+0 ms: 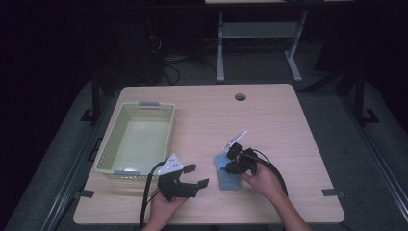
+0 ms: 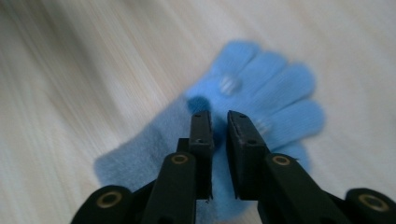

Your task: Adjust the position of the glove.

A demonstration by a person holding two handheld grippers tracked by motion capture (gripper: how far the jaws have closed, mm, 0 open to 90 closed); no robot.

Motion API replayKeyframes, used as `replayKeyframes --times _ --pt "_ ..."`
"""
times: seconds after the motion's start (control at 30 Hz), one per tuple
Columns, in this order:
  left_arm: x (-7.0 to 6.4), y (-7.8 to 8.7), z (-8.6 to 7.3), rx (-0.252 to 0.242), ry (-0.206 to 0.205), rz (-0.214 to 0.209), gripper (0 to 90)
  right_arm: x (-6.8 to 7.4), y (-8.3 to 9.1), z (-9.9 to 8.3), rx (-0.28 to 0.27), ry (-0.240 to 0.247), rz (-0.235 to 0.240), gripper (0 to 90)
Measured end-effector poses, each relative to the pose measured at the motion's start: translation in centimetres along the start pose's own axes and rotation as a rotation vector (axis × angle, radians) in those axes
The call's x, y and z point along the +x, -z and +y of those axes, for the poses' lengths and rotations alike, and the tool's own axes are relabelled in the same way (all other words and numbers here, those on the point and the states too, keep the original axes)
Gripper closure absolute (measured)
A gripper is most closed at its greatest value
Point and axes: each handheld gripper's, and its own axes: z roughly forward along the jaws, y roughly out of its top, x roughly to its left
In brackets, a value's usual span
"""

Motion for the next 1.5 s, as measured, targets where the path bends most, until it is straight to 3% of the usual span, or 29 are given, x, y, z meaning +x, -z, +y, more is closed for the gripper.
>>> replayKeyframes --times 0.03,0.2,0.27,0.3,0.47,0.5,0.6,0.67,0.73,0.77,0.9,0.93,1.03,1.07,1.13,1.17,1.23,1.3,1.33,1.4,1.5 --pt "0.0 -0.1 0.0 0.005 0.012 -0.009 24.2 -0.1 -0.2 -0.3 -0.020 -0.017 0.020 80.3" --pt "0.0 -0.1 0.0 0.006 0.030 -0.029 28.3 -0.3 0.6 -0.6 -0.054 -0.025 0.019 76.3" --pt "0.0 -0.2 0.1 0.006 0.046 -0.038 28.7 -0.4 1.6 -1.2 -0.100 -0.048 0.027 72.6" --pt "0.0 -0.2 0.2 0.005 0.073 -0.065 28.9 -0.4 1.8 -1.5 -0.112 -0.055 0.033 71.0" --pt "-0.3 -0.2 0.4 -0.003 0.108 -0.097 28.6 -0.4 2.5 -3.1 -0.132 -0.078 0.041 62.0" --pt "-0.5 -0.4 0.5 0.003 0.122 -0.107 28.1 -0.6 2.7 -3.9 -0.159 -0.109 0.050 57.0" --pt "-0.6 -0.7 0.6 0.012 0.135 -0.106 28.1 -0.7 3.0 -4.7 -0.187 -0.137 0.065 53.5" --pt "-0.9 -1.4 0.9 0.041 0.151 -0.081 28.3 -0.8 3.5 -5.7 -0.223 -0.190 0.089 47.4" --pt "-1.0 -1.7 0.9 0.047 0.160 -0.074 28.3 -0.8 3.6 -6.0 -0.237 -0.202 0.095 46.8" --pt "-1.1 -2.4 1.1 0.079 0.173 -0.062 28.3 -0.9 3.8 -6.4 -0.260 -0.237 0.105 45.5" --pt "-0.9 -3.5 1.2 0.134 0.205 -0.060 28.4 -1.0 3.6 -6.9 -0.275 -0.290 0.094 43.6" --pt "-0.6 -4.2 1.2 0.158 0.245 -0.077 28.3 -0.9 3.3 -7.2 -0.281 -0.306 0.087 44.1" --pt "-0.2 -4.7 1.2 0.162 0.290 -0.083 28.6 -0.9 3.0 -7.4 -0.280 -0.339 0.081 44.0" --pt "0.2 -5.0 1.3 0.158 0.323 -0.087 29.2 -1.2 2.6 -7.5 -0.285 -0.360 0.097 44.3" --pt "0.5 -5.1 1.3 0.158 0.333 -0.085 29.8 -1.3 2.4 -7.5 -0.292 -0.367 0.107 45.1" --pt "0.9 -5.6 1.4 0.165 0.369 -0.088 33.1 -1.4 2.1 -7.6 -0.304 -0.381 0.141 47.1" --pt "1.2 -6.0 1.4 0.182 0.392 -0.095 35.8 -1.4 2.0 -7.6 -0.307 -0.395 0.149 48.4" --pt "1.2 -6.1 1.4 0.188 0.393 -0.096 38.9 -1.5 2.0 -7.6 -0.316 -0.400 0.156 49.3" --pt "1.4 -6.4 1.5 0.203 0.389 -0.087 39.6 -1.7 1.8 -7.6 -0.321 -0.421 0.185 50.4" --pt "1.5 -6.6 1.4 0.202 0.406 -0.090 42.8 -1.7 1.7 -7.6 -0.312 -0.429 0.184 51.1" --pt "1.5 -6.8 1.2 0.223 0.400 -0.100 47.0 -1.6 1.6 -7.7 -0.314 -0.437 0.197 51.7"
